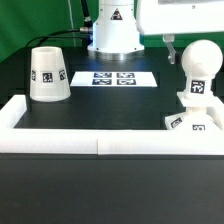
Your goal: Assemble lamp
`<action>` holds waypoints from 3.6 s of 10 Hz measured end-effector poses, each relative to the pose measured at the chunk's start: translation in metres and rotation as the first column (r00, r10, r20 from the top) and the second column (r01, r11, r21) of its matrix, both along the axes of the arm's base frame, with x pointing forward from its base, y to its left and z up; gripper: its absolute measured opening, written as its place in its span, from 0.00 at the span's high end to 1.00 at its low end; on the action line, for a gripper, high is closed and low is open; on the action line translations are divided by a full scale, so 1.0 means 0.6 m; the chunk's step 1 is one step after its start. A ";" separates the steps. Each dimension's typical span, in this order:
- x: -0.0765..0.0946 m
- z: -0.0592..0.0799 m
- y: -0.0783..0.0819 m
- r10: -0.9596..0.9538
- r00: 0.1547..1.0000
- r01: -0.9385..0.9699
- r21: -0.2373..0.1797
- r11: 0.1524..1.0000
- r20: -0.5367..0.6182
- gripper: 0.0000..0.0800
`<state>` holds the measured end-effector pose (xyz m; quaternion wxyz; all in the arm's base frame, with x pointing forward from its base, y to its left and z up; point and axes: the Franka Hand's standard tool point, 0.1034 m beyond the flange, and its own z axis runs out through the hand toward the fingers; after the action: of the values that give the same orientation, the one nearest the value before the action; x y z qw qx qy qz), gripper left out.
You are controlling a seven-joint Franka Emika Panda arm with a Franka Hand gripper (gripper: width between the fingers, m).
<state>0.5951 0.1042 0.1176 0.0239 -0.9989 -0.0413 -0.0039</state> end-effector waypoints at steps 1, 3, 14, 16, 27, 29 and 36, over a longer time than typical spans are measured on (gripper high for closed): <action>0.002 0.000 0.001 0.089 0.996 -0.089 -0.001 0.996 0.005 0.13; 0.004 -0.002 0.005 0.206 0.978 -0.206 -0.002 0.979 0.014 0.13; 0.010 -0.007 0.002 0.754 0.657 -0.752 -0.053 0.657 0.010 0.28; 0.010 -0.007 0.002 0.748 0.663 -0.747 -0.052 0.663 0.010 0.28; 0.013 -0.006 -0.001 -0.080 0.997 0.080 -0.029 0.996 0.017 0.28; 0.012 -0.007 -0.004 -0.286 0.958 0.286 -0.023 0.958 0.006 0.28; 0.011 -0.007 -0.014 -0.751 0.660 0.751 -0.025 0.660 -0.016 0.28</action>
Offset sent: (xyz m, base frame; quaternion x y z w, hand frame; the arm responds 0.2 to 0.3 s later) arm 0.0107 0.0072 -0.0004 0.0015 0.0131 -0.2265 0.9739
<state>0.6017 0.0958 0.1137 0.0126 -0.9271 0.3746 -0.0007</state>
